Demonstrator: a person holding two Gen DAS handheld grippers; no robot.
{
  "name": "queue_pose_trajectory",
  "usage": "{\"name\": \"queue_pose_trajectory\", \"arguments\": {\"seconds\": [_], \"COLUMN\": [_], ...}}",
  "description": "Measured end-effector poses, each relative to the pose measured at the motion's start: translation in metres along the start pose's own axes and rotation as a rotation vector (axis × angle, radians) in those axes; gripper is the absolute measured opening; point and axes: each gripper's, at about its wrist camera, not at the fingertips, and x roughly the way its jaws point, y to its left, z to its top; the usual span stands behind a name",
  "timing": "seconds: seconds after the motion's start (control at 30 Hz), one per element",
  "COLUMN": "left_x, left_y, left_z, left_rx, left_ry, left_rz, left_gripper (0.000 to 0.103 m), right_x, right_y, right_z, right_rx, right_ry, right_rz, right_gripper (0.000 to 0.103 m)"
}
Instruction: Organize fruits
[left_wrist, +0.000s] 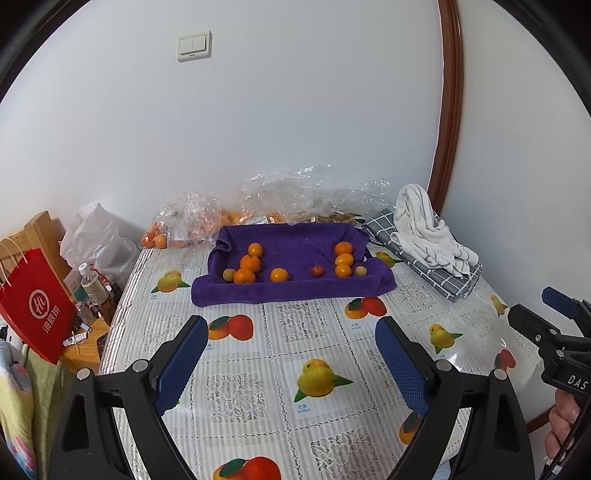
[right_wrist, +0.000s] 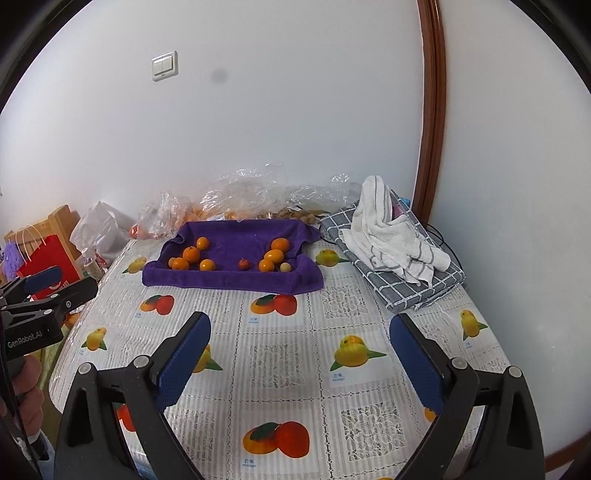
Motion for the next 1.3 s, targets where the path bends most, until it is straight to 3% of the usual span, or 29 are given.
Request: {"name": "queue_pose_trajectory", "arguments": {"seconds": [1.3], "left_x": [0.0003], "left_y": [0.0046], "left_z": [-0.0010], "left_rx": [0.000], "left_ry": [0.001], "left_rz": [0.008], "left_gripper": [0.092], "right_x": [-0.0018], "right_y": [-0.0035], "right_z": [-0.0011], "right_rx": [0.006], "right_ry": [-0.008], "right_rz": [-0.008], "right_gripper": [0.096]}}
